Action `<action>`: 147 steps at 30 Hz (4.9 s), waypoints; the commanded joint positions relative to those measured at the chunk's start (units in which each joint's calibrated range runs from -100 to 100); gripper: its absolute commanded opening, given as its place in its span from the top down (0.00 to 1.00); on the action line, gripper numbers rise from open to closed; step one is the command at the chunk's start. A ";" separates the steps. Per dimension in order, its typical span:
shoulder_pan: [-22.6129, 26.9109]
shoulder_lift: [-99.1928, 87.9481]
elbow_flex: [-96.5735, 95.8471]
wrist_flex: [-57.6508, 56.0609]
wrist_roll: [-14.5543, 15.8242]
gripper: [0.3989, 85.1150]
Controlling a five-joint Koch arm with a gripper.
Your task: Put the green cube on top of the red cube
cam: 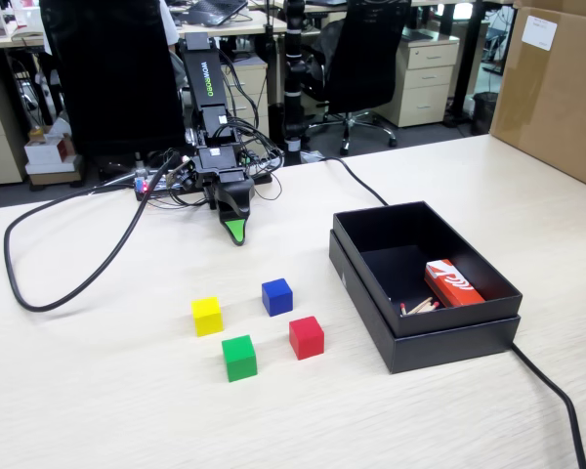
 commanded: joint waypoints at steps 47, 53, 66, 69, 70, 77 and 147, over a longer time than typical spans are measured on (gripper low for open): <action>0.00 0.10 -1.21 -1.43 -0.29 0.41; 0.05 0.10 -1.12 -1.43 -0.29 0.41; 0.39 3.54 11.21 -9.12 0.68 0.44; 0.29 7.33 23.36 -19.40 2.15 0.44; 0.29 9.05 26.71 -22.25 2.64 0.44; -0.49 24.08 48.29 -26.83 3.08 0.44; -3.76 121.96 134.78 -52.41 0.63 0.98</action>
